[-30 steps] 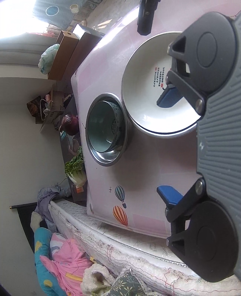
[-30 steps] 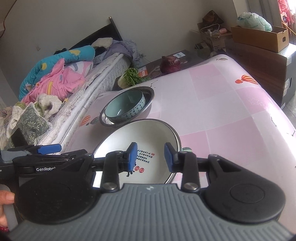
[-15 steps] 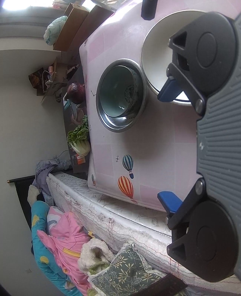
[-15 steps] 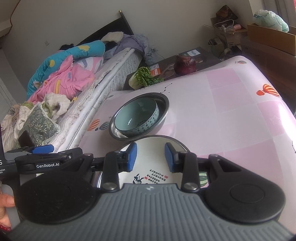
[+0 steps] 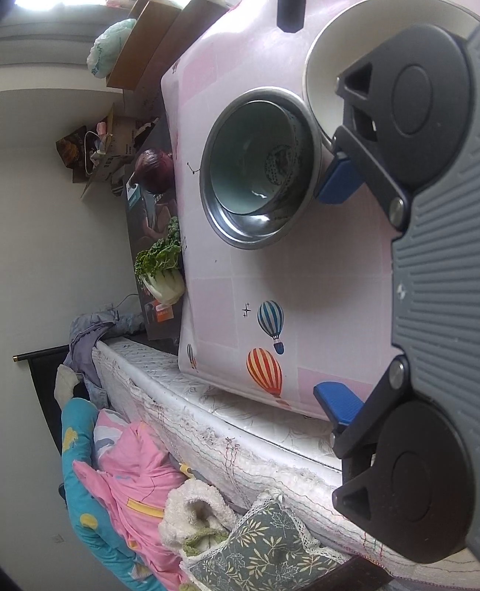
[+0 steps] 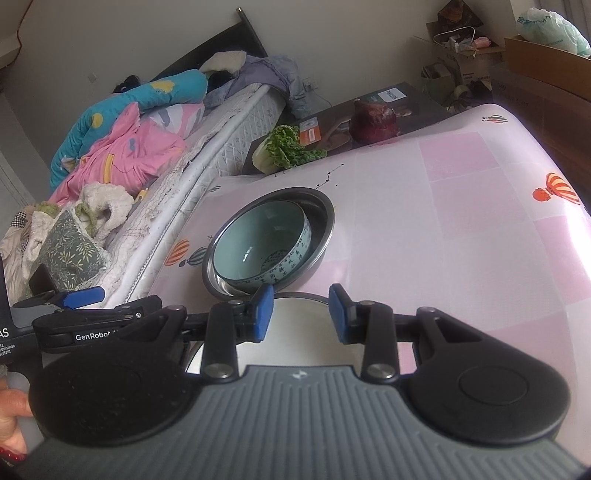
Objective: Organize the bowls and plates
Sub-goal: 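Lift the large steel bowl with both tools and tilt it on edge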
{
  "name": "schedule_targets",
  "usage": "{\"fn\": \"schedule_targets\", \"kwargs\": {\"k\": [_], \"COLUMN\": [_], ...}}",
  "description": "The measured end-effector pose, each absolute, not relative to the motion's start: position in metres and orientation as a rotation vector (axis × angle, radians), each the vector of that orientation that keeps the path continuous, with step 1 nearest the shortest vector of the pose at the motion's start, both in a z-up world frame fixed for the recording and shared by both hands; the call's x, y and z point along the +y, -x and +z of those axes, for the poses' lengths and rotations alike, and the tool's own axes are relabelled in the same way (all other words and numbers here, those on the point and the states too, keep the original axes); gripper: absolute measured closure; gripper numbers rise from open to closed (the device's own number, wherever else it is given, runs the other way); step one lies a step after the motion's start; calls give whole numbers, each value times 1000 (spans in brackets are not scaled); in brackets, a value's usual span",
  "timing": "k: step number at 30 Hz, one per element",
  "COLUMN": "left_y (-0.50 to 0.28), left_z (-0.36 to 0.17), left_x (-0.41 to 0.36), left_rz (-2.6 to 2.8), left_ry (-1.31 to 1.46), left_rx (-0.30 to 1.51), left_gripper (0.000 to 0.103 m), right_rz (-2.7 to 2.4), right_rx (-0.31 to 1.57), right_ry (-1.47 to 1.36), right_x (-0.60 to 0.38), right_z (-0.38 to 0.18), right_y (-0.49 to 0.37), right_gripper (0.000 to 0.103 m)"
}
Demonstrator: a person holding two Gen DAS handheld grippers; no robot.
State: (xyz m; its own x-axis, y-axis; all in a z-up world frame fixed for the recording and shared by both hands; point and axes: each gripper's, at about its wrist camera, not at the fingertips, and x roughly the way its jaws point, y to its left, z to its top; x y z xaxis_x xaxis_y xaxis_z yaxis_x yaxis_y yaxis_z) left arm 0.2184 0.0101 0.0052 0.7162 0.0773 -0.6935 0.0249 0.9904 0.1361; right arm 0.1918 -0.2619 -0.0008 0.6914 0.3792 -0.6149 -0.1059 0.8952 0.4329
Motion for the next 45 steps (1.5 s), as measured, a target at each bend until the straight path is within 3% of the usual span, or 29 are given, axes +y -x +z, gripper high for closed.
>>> {"fn": "schedule_targets", "kwargs": {"k": [4, 7, 12, 17, 29, 36, 39, 45], "left_y": [-245, -268, -297, -314, -325, -332, -340, -351], "left_z": [1, -4, -16, -24, -26, -26, -29, -44], "left_x": [41, 53, 57, 55, 38, 40, 44, 47], "left_rz": [-22, -45, -100, -174, -163, -166, -159, -153], "left_ry": [81, 174, 282, 381, 309, 319, 352, 388], "left_rx": [784, 811, 859, 900, 905, 917, 964, 1035], "left_gripper": [3, 14, 50, 73, 93, 92, 84, 83], "right_rz": [267, 262, 277, 301, 317, 312, 312, 309], "right_rx": [770, 779, 815, 839, 893, 930, 942, 955], "right_ry": [-403, -418, -443, -448, -461, -501, -527, -522], "right_x": [-268, -272, -272, -265, -257, -258, -261, -261], "right_z": [-5, -10, -21, -28, -45, -55, -57, -57], "right_y": [-217, -238, -272, -290, -309, -320, -324, -326], "right_gripper": [71, 71, 72, 74, 83, 85, 85, 84]}}
